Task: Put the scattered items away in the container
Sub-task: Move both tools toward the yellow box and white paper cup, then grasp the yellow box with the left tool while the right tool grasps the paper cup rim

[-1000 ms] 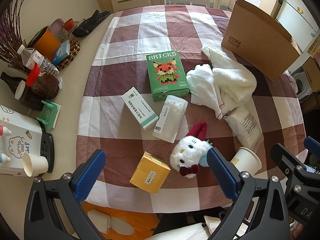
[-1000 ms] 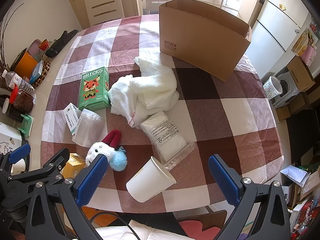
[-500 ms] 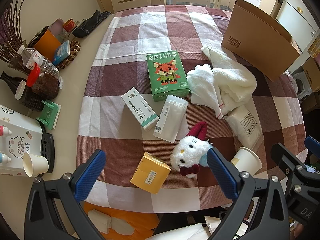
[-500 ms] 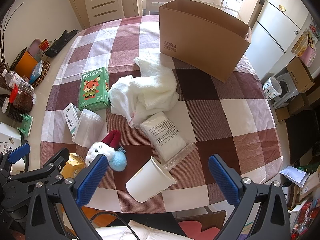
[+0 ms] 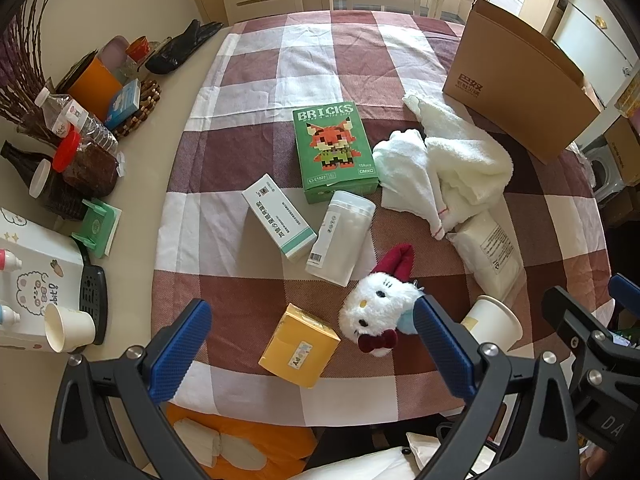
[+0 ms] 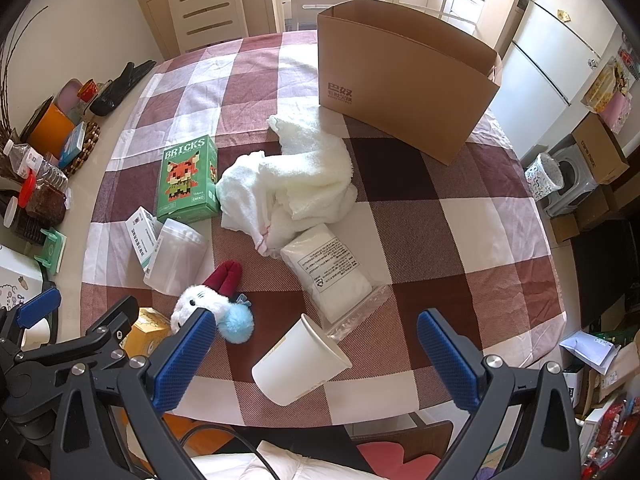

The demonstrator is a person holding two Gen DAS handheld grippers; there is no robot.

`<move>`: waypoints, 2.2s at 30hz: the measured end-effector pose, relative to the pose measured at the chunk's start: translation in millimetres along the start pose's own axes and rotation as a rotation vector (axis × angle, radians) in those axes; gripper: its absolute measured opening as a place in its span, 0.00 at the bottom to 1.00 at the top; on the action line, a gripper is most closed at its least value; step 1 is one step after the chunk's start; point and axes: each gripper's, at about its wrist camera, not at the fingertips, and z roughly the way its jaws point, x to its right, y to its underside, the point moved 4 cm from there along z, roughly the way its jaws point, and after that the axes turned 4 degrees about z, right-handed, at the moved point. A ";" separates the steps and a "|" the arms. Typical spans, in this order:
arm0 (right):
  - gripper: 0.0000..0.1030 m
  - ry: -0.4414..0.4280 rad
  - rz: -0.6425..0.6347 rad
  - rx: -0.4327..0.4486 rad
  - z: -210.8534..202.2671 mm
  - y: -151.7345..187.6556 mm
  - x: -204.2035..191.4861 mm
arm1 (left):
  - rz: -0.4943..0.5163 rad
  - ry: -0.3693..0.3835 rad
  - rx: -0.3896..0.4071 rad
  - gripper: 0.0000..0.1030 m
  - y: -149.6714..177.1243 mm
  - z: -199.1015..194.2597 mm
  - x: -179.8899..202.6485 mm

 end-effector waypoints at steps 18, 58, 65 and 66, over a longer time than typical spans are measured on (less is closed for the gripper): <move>1.00 0.063 0.188 0.114 2.0 -16.1 52.6 | -0.121 0.135 -0.052 0.99 6.4 21.0 -25.7; 0.60 -0.222 0.144 -0.118 99.2 40.0 40.2 | -0.175 0.064 -0.116 0.98 43.5 78.0 -15.0; 0.22 -0.319 0.123 -0.147 88.8 43.3 27.7 | -0.190 0.087 -0.138 0.63 48.7 84.1 -16.1; 0.20 -0.336 0.123 -0.157 87.6 44.8 26.5 | -0.197 0.089 -0.146 0.57 50.1 85.9 -16.6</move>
